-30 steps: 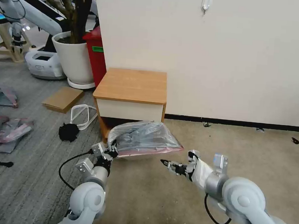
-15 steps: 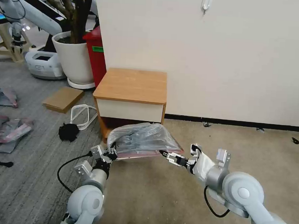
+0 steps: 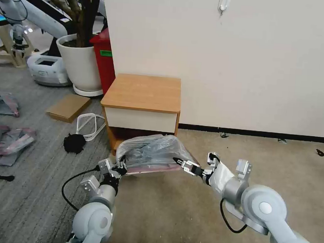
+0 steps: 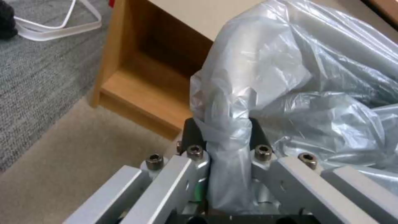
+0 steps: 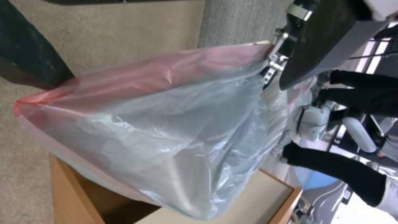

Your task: Pick up the garbage bag from the table and place it over the trash can.

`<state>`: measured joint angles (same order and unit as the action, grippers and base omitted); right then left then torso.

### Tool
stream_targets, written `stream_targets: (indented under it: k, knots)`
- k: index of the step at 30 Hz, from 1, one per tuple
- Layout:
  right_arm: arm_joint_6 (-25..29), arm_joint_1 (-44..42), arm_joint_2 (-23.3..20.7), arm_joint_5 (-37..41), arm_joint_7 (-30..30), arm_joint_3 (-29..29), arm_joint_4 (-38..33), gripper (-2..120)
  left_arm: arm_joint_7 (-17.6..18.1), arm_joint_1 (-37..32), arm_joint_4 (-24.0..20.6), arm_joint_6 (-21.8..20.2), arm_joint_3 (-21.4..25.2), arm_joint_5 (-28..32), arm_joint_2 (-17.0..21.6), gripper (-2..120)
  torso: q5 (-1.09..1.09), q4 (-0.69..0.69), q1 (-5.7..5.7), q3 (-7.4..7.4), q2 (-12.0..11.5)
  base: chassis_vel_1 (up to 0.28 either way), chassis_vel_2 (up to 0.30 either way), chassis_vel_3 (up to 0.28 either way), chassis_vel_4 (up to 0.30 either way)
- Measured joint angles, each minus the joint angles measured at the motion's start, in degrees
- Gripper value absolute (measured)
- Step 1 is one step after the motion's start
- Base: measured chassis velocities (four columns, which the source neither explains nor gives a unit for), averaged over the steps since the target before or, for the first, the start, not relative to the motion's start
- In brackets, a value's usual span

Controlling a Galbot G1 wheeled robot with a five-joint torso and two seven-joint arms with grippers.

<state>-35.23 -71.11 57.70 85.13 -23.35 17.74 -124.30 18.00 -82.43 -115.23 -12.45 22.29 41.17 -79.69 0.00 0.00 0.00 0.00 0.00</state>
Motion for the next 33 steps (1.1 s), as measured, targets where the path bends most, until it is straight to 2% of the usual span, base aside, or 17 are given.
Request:
stream_targets:
  k: [7, 33]
  knots:
    - [-0.1, -1.1, 1.4, 0.6, -0.1, 0.3, -1.3, 99, 0.0, 0.4, 0.4, 0.0, 0.0, 0.0, -0.3, 6, 0.0, 0.0, 0.0, 0.0, 0.0, 0.0, 0.0, 0.0, 0.0]
    - [0.6, -0.7, 5.0, 0.2, -0.1, -1.5, -2.1, 97, 0.1, 0.0, 0.1, 0.0, -0.4, -0.1, -0.4, 6, 0.0, 0.0, 0.0, 0.0, 0.0, 0.0, 0.0, 0.0, 0.0]
